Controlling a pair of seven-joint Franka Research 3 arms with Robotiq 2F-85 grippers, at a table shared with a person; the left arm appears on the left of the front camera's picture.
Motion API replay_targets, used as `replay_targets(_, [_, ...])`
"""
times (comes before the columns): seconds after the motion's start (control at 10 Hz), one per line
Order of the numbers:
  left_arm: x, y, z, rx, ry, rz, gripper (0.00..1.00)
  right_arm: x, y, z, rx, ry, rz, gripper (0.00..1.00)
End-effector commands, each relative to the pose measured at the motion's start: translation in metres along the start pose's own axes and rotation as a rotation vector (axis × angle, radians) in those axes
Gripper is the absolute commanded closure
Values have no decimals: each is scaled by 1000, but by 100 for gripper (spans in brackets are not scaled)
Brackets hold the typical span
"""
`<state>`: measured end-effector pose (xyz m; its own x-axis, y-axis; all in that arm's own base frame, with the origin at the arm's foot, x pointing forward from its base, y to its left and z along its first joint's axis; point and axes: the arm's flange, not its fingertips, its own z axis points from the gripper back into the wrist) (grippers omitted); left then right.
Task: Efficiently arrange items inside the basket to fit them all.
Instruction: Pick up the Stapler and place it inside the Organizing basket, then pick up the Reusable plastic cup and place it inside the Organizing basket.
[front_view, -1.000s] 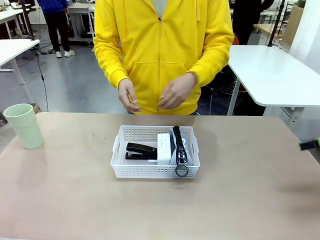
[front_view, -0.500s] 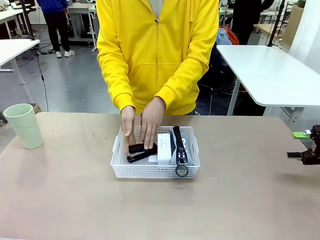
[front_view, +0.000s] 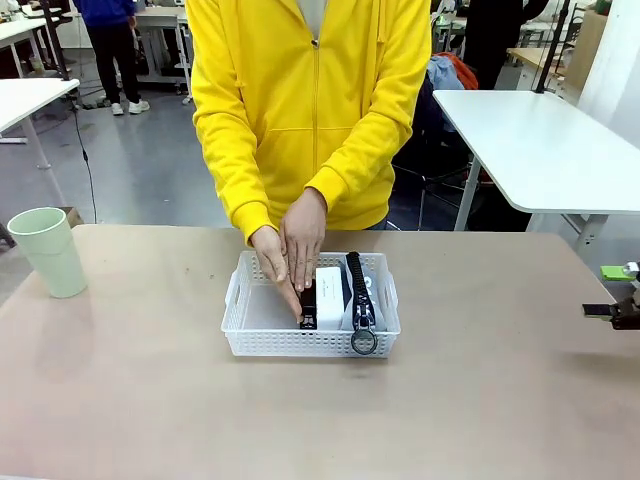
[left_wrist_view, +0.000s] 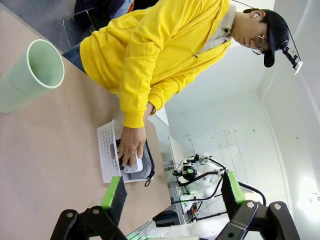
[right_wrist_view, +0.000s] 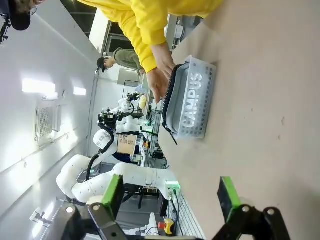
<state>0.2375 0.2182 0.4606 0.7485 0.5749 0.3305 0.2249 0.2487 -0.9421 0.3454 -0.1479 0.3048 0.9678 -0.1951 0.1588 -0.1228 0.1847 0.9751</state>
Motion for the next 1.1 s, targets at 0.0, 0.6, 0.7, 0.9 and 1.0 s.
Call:
replay_targets(0.0, [2, -2, -1, -25, -12, -14, 0, -4, 1, 2, 6, 10, 15, 0])
replay_targets(0.6, [2, -2, -1, -25, -12, -14, 0, -4, 1, 2, 6, 10, 15, 0])
replay_targets(0.7, [0, 0, 0, 0, 0, 0, 0, -4, 1, 2, 6, 10, 15, 0])
replay_targets(0.9, [17, -23, -19, -57, 57, -278, 0, -4, 1, 2, 6, 10, 15, 0])
replay_targets(1.0, [22, -31, -33, -67, 105, -414, 0, -4, 1, 2, 6, 10, 15, 0])
